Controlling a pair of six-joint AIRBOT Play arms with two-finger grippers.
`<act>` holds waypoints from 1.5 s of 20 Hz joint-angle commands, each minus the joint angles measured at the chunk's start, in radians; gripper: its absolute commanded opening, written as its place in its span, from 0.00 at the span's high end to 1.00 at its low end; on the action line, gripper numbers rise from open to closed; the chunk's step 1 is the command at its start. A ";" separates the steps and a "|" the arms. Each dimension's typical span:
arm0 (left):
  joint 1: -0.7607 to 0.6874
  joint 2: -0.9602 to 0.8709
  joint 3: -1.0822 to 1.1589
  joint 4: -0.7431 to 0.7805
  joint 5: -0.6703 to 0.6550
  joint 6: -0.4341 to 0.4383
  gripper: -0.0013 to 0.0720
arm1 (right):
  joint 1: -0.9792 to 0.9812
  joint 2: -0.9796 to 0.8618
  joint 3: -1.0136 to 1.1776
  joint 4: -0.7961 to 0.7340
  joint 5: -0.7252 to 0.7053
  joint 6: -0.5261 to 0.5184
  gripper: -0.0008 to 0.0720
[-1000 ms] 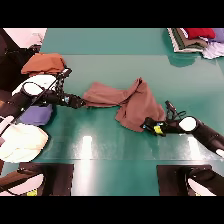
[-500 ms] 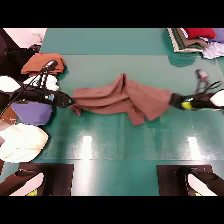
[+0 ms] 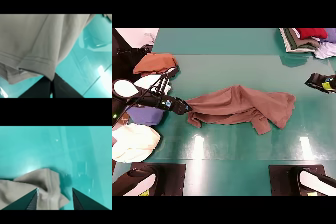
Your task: Fold the shirts.
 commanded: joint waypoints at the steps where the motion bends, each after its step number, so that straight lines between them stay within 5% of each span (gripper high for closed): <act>1: -0.005 0.001 -0.001 0.016 0.021 -0.019 0.94 | -0.056 -0.062 0.063 -0.003 0.197 -0.102 0.31; 6: -0.005 0.001 -0.001 0.018 0.034 -0.019 0.94 | -0.111 0.095 -0.275 0.142 0.314 -0.185 0.31; 11: -0.005 0.001 -0.001 0.017 0.067 -0.026 0.94 | -0.058 0.225 -0.611 0.303 0.166 -0.235 0.31; 16: -0.005 0.001 -0.001 0.017 0.067 -0.026 0.94 | 0.066 0.248 -0.674 0.311 0.014 -0.232 0.34; 19: -0.005 0.001 -0.001 0.017 0.066 -0.026 0.94 | 0.108 0.212 -0.674 0.311 0.006 -0.233 0.48; 22: -0.004 0.003 -0.001 0.018 0.066 -0.056 0.95 | 0.138 0.226 -0.672 0.311 -0.012 -0.232 0.97; 30: -0.002 0.071 0.464 0.122 0.044 -0.177 0.95 | -0.024 0.471 -0.137 0.310 -0.020 -0.145 0.98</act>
